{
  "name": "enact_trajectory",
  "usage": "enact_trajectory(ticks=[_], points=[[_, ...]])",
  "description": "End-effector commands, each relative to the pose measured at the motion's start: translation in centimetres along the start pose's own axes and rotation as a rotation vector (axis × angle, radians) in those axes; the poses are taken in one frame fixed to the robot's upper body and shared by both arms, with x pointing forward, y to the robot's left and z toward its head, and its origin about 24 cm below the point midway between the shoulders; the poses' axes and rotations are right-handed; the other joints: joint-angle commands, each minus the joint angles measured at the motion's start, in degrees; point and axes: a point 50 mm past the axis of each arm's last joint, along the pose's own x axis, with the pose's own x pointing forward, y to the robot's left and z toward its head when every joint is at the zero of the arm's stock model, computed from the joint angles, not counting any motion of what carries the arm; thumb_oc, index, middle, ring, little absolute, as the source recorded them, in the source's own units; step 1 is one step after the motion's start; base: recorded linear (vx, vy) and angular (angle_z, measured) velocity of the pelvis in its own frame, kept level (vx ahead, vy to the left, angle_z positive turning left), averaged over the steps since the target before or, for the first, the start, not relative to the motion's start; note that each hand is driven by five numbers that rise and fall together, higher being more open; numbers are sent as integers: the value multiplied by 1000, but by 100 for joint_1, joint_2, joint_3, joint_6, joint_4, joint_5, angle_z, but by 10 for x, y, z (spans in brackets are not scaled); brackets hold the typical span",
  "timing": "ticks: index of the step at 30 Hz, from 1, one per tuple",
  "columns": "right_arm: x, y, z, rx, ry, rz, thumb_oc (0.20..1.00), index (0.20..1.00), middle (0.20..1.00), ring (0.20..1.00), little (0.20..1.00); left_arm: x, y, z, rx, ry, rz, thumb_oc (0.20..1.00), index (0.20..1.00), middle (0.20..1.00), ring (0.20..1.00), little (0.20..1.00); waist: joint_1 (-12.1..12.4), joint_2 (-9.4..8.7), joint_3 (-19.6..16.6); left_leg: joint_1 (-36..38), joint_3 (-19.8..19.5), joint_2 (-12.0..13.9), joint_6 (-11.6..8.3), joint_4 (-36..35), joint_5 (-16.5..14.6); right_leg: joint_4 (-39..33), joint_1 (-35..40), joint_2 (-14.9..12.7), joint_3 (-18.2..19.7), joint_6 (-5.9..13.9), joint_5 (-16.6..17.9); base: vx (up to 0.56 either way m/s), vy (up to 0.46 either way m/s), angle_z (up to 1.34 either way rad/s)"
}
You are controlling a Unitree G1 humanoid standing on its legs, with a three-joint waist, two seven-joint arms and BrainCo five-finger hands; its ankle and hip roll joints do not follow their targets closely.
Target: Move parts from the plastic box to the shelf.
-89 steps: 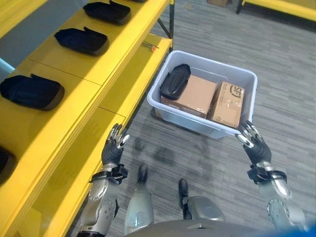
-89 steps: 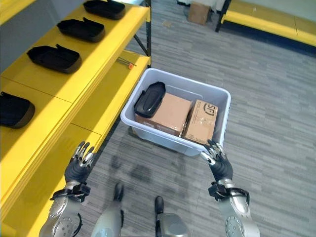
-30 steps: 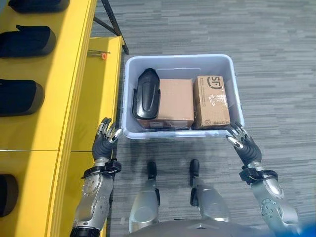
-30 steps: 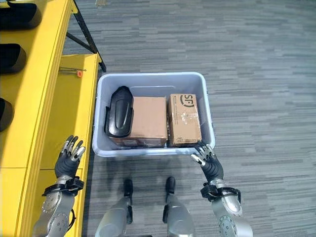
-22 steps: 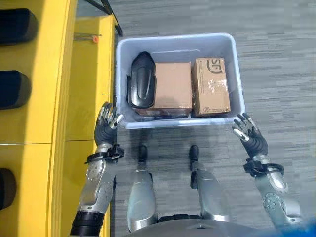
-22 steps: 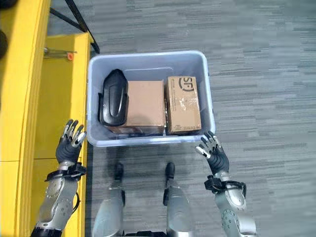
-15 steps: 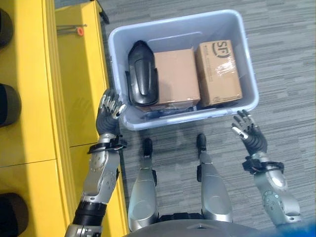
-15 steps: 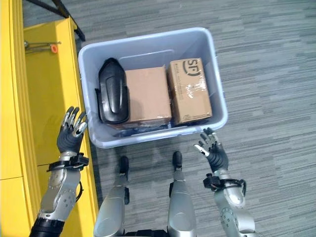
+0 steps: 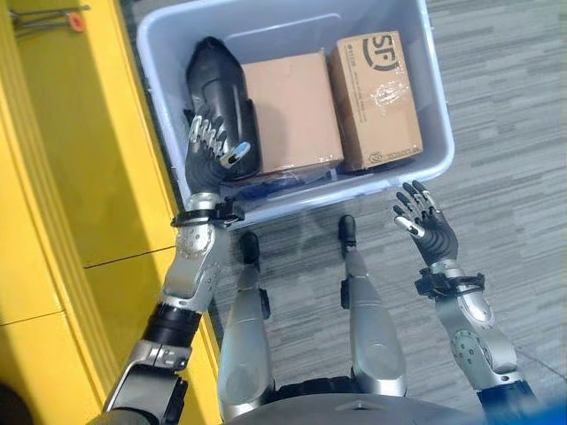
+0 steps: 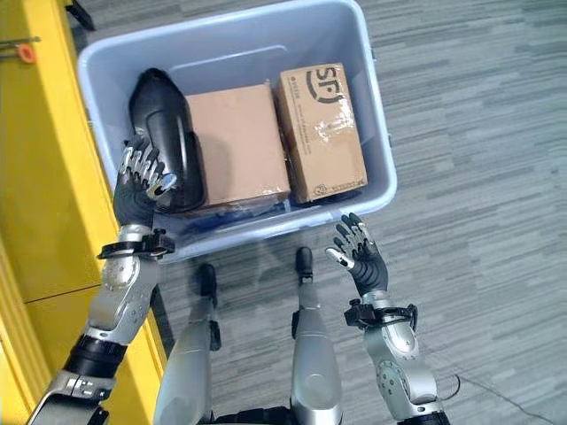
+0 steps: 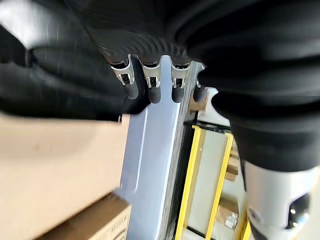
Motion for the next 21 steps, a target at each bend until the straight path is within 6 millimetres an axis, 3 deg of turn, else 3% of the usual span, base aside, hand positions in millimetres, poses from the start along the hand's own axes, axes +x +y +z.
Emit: enact_trajectory(ticks=[1, 7, 21], points=[[-1, 7, 18, -25, -99, 40, 1000, 1000, 1000, 1000, 1000, 10, 14, 16, 66, -105, 52, 1000, 1000, 1000, 1000, 1000, -46, -178, -77, -160, 204, 228, -9, 199, -27, 451, 263, -386, -55, 229, -831, -10, -30, -11], [-4, 10, 18, -37, -104, 51, 1000, 1000, 1000, 1000, 1000, 28, 13, 15, 126, -109, 84, 1000, 1000, 1000, 1000, 1000, -217, -381, -17, -295, 256, 365, -46, 207, -4, 545, -27, -238, -39, 218, -817, -1, -36, -8], [-11, 5, 16, -29, -107, 22, 1000, 1000, 1000, 1000, 1000, 44, 58, 39, 213, -206, 335, 1000, 1000, 1000, 1000, 1000, -350, -666, -16, -624, 212, 593, -141, 252, 50, 688, -404, 0, -147, 177, -859, 6, -40, -8]])
